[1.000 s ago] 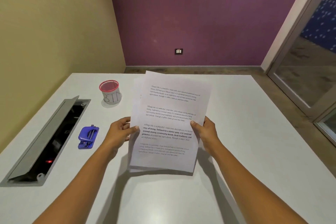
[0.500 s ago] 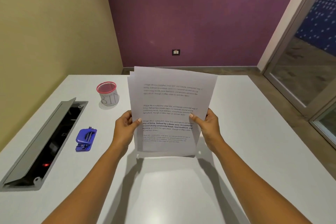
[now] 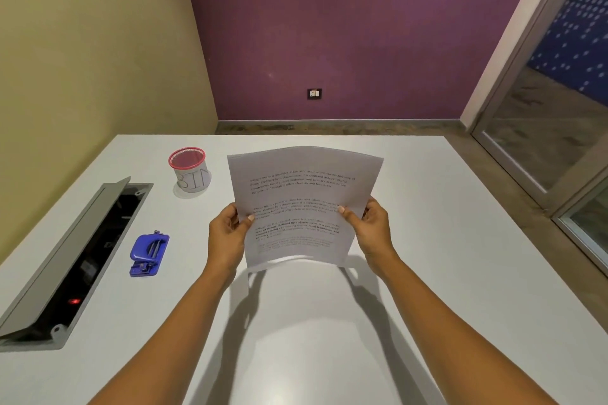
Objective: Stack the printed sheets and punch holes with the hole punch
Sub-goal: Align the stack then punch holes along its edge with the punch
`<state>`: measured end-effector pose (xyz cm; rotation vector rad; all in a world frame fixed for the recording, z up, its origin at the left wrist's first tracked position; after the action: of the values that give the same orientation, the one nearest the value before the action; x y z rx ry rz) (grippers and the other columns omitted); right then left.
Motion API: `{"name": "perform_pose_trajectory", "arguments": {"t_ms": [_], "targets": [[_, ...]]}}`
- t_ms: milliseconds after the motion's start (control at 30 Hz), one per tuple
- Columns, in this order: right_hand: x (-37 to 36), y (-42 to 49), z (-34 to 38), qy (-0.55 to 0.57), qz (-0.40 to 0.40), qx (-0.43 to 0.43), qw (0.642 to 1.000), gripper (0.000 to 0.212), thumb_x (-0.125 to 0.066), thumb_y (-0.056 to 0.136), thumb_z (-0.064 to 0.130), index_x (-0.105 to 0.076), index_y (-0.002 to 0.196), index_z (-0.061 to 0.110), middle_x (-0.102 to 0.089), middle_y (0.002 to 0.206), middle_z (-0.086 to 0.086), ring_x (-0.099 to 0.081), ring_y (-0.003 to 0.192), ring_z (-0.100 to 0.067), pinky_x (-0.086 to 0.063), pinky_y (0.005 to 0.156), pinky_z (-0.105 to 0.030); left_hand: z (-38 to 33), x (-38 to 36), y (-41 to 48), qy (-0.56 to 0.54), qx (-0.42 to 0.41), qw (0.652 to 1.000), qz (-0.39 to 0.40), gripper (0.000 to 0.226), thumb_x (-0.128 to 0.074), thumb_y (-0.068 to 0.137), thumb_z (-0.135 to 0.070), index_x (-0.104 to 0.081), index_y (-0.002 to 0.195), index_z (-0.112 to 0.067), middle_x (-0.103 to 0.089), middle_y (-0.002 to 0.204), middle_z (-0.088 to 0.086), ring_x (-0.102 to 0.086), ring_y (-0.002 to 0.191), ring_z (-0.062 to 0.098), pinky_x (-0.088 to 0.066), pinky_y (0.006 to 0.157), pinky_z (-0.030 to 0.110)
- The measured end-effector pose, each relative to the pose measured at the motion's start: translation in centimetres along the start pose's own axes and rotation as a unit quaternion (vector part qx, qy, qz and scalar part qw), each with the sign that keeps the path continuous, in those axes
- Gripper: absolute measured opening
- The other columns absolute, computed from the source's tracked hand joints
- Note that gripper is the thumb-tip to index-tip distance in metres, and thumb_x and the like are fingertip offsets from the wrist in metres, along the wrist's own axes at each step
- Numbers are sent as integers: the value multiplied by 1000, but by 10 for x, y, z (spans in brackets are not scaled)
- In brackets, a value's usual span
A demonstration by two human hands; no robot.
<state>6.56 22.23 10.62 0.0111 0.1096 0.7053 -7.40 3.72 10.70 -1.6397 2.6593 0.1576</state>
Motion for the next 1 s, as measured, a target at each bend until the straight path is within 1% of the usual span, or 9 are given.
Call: {"name": "perform_pose_trajectory", "arguments": {"t_ms": [133,267,333,600,667,800,867,933,1000], "targets": [[3,-1,1,-14,0,16,1000,25,-65,84,8,-58,99,28,-67,95,12,-67,78,2,-52,61,-10,0,4,-2,2,-6,1000,9,30,-55,85,5,-61,92,-24,-67,94,-11,-64,81,-8,-49,70,7],[8,-7,-14,-46,3,-15,999,23,-64,85,8,-58,104,19,-66,102,1,-63,89,-9,-51,69,-16,14,9,-8,19,31,999,-5,27,-55,86,3,-62,89,-23,-67,92,-10,-63,88,5,-46,78,15],[7,-8,-19,-54,-1,-24,998,20,-61,87,9,-58,105,19,-65,102,0,-61,88,-8,-49,69,-17,18,9,-9,32,43,998,-18,24,-55,87,2,-64,89,-20,-67,91,-8,-62,87,7,-44,80,18],[4,-4,-3,-57,-34,11,998,18,-61,87,11,-59,98,24,-64,90,18,-64,74,7,-47,58,-3,-3,6,-1,42,10,999,-26,24,-56,87,-3,-64,89,-25,-68,89,-11,-62,81,-1,-47,68,7],[6,-6,-6,-68,-30,12,997,19,-63,86,11,-58,95,26,-65,91,15,-63,81,2,-50,62,-6,0,8,-3,50,17,998,-29,20,-58,86,-4,-63,95,-20,-68,93,-6,-63,86,5,-46,74,13],[9,-11,-18,-88,-15,1,996,13,-60,87,7,-59,91,19,-67,91,7,-63,88,-12,-51,71,-16,12,10,-8,66,51,996,-41,24,-54,88,-1,-63,109,-9,-65,103,-1,-61,92,18,-45,83,26],[7,-13,-18,-96,-19,0,995,16,-59,88,8,-59,87,24,-66,89,12,-63,85,-8,-51,67,-13,12,9,-7,77,53,995,-42,24,-54,88,-2,-63,110,-7,-65,101,-1,-61,88,17,-45,77,21],[5,-12,-14,-103,-28,9,994,20,-59,88,10,-58,82,28,-66,86,14,-63,82,-5,-50,67,-13,8,6,-5,81,44,995,-42,23,-54,88,-3,-64,109,-10,-65,98,-3,-62,81,9,-44,69,15],[3,-9,-9,-104,-38,20,994,21,-59,88,10,-58,80,30,-66,85,15,-63,81,-5,-49,69,-13,3,5,-3,78,34,996,-39,23,-54,88,-3,-64,104,-15,-66,97,-4,-60,79,1,-43,67,12]]}}
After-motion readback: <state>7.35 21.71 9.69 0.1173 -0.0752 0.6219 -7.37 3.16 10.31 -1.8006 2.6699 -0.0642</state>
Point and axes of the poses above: each hand's wrist, its own y-axis towards the middle knuckle, its own x-axis out of the back of the hand, z = x × y, the point moved 2 cm from there along y, towards the middle knuckle
